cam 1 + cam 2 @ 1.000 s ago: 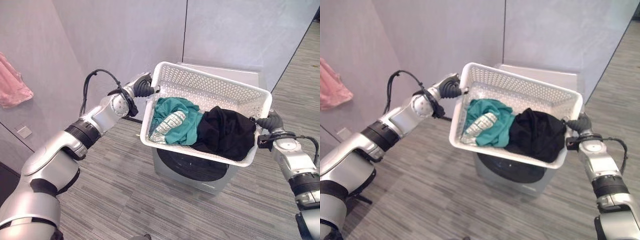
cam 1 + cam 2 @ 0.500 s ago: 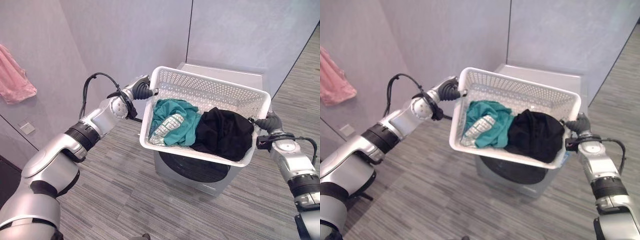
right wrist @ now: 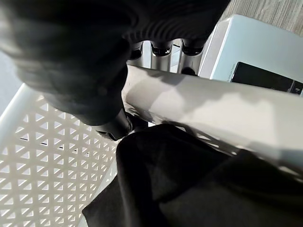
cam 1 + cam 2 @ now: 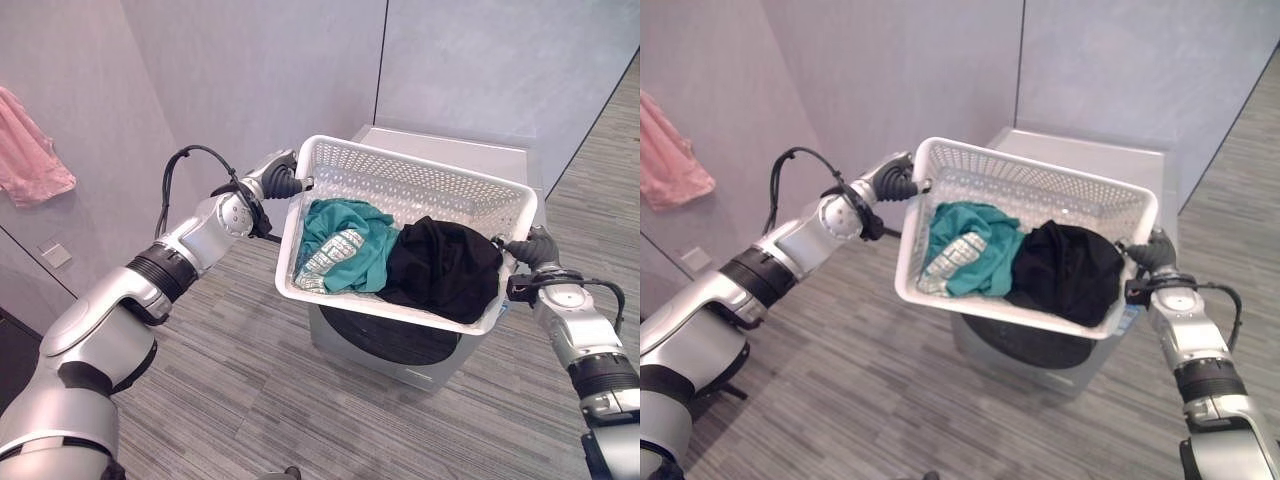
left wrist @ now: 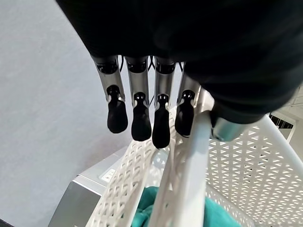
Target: Grab the laundry basket,head to the washer,open it,put in the laundry and shut it.
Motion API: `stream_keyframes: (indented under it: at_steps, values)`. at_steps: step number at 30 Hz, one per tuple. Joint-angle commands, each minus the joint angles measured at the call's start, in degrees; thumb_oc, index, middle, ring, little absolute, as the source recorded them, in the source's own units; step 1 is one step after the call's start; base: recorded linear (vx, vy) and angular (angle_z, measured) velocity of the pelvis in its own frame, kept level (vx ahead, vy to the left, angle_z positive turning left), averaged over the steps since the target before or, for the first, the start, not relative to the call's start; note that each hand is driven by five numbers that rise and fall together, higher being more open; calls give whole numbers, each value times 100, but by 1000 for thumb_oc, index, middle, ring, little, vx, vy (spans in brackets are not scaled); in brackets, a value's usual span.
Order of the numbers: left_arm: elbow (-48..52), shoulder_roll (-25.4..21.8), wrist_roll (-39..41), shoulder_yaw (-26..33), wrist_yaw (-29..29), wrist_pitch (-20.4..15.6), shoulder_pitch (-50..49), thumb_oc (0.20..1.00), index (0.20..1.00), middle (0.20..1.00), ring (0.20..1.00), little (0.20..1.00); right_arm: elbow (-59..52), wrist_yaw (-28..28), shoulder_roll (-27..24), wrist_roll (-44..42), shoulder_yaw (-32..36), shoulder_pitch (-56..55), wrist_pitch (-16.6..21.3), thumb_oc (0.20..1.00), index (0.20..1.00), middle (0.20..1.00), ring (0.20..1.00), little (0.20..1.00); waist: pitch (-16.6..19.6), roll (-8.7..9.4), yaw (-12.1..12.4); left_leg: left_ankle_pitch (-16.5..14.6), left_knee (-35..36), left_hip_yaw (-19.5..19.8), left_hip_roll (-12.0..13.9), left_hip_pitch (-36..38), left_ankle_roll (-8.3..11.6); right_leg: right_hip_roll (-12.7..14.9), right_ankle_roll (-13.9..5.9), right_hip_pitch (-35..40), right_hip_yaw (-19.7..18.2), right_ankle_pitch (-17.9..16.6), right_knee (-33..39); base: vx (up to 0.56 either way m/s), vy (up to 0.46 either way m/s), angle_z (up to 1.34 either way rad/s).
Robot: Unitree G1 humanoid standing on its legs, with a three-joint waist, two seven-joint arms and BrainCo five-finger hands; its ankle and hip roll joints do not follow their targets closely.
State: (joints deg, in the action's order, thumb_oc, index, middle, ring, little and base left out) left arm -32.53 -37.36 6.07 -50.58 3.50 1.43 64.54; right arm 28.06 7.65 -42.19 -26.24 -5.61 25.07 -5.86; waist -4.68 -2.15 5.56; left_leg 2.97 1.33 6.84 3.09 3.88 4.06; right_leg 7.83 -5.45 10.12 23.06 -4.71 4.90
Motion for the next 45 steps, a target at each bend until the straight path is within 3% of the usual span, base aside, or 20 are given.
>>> stream_keyframes:
  at_steps: [1,5,6,24,27,30,34,38,39,44,45]
  values:
    - [-280,536,-196,154,231,-490,614,200,200,200,200,200,-573,56,-33,-143,161,465,954,200,200,200,200,200,442,86,148,-399,-58,86,84,2,-286,175,-220,160,-348,821,-240,0,0,0]
    - [-285,517,-216,173,244,-508,583,200,200,200,200,200,-490,7,3,-247,158,414,940,200,200,200,200,200,439,76,146,-410,-58,70,71,16,-295,197,-224,168,-362,820,-243,0,0,0]
    - [353,-43,-1720,2159,684,-143,-891,200,200,200,200,200,-692,-400,1559,244,-384,-1539,566,200,200,200,200,200,63,39,-498,-523,367,-2048,239,-463,-157,727,-423,-676,-131,318,10,0,0,0]
    - [407,-47,-1744,2294,678,-135,-948,200,200,200,200,200,-1402,-199,1443,139,-239,-1101,697,200,200,200,200,200,45,61,-449,-583,367,-2057,218,-380,-200,741,-446,-727,-230,290,10,16,1,-1]
    - [451,-87,-1830,2327,628,-157,-837,200,200,200,200,200,-2457,-159,1132,196,19,-972,864,200,200,200,200,200,19,111,-496,-607,367,-2070,198,-377,-209,734,-452,-745,-262,292,10,4,13,-5]
    - [568,-227,-1882,2347,548,-177,-823,200,200,200,200,200,-3095,-266,966,227,307,-1284,908,200,200,200,200,200,30,151,-563,-598,367,-2092,197,-361,-218,716,-450,-749,-296,273,10,0,0,0]
    - [1460,-784,-2023,2506,195,-203,-1058,200,200,200,200,200,-4151,-639,665,-41,1093,-2153,894,200,200,200,200,200,33,257,-675,-608,367,-2103,265,-331,-192,626,-432,-765,-387,306,10,-10,-11,-3]
    - [2405,-1161,-2087,2943,-84,-224,-1614,200,200,200,200,200,-4695,-862,572,-180,1664,-2738,823,200,200,200,200,200,71,332,-683,-575,367,-2085,315,-327,-179,586,-397,-760,-414,323,10,-26,-14,-9]
    - [3103,-1358,-1998,3286,-292,-305,-2029,200,200,200,200,200,-4907,-973,355,-365,2088,-2962,803,200,200,200,200,200,105,414,-673,-615,367,-2044,354,-275,-158,535,-388,-731,-447,355,10,-33,3,-9]
    - [3357,-1489,-1707,3357,-340,-383,-1959,200,200,200,200,200,-4711,-962,-57,-600,2088,-2575,834,200,200,200,200,200,127,479,-633,-632,359,-2085,335,-157,-183,534,-400,-737,-535,294,10,-7,34,-12]
    - [3210,-1545,-1560,3186,-264,-410,-1680,200,200,200,200,200,-4486,-883,-342,-573,1981,-2282,774,200,200,200,200,200,95,507,-595,-722,122,-2046,290,-198,-217,578,-417,-740,-599,250,10,-10,57,-15]
